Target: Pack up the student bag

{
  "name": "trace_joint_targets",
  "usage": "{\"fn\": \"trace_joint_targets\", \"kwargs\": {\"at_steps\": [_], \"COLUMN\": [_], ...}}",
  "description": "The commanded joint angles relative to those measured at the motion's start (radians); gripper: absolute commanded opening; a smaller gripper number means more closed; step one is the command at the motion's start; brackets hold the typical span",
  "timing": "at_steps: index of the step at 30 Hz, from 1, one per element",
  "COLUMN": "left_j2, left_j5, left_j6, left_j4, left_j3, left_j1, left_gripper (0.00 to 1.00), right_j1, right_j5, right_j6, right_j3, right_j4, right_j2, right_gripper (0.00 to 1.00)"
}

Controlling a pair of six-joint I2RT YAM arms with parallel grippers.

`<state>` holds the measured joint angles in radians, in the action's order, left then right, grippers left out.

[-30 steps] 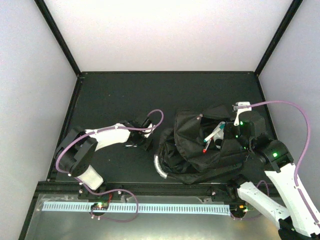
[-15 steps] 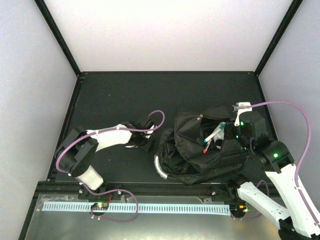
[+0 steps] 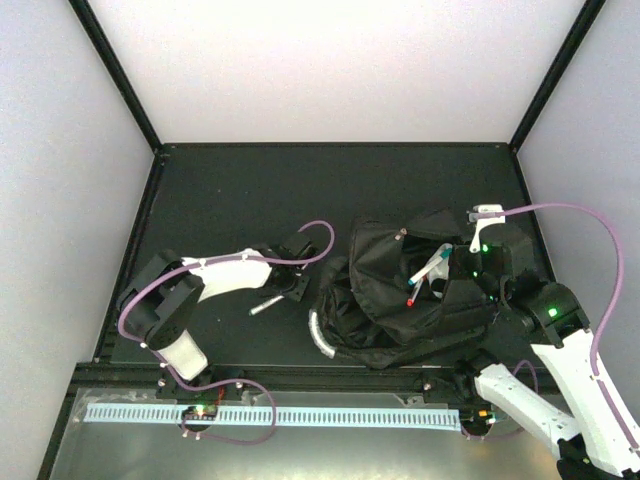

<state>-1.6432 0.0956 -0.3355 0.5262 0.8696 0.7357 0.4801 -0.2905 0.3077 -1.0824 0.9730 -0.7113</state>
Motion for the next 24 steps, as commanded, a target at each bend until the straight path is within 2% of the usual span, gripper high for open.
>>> {"fn": "trace_joint_targets", "kwargs": {"at_steps": [1, 3, 8, 13, 19, 24], "left_j2": [-0.035, -0.039, -0.067, -0.043, 0.089, 0.287], "left_j5": [0.075, 0.074, 0.084, 0.111, 0.125, 0.131], "left_j6": [-0.03, -0.039, -0.044, -0.054, -0.073, -0.089], "left_j4": [0.041, 0.027, 0.024, 0.036, 0.025, 0.027], "left_j3": [-0.003, 0.004, 0.055, 0.097, 0.09, 0.088], "left_j1": [-0.001, -0.002, -0.003, -0.006, -0.01, -0.01], "left_gripper": [0.28, 0.21, 0.15, 0.03, 0.02, 0.01], "right_j1": [-0.001, -0.001, -0.001, -0.001, -0.001, -0.001], "right_j5": [-0.046, -0.045, -0.042, -0.051, -0.055, -0.051], "right_j6": [-0.007, -0.005, -0.008, -0.013, -0.013, -0.012], "right_j3": [-0.083, -0.082, -0.083, -0.085, -0.077, -0.073], "right_j4": [-0.19, -0.192, -0.195, -0.189, -0.189, -0.196], "right_j2": [0.035, 0.033, 0.032, 0.032, 0.031, 0.024], "right_gripper": [0.06, 0.06, 0.06, 0.06, 0.06, 0.06]}}
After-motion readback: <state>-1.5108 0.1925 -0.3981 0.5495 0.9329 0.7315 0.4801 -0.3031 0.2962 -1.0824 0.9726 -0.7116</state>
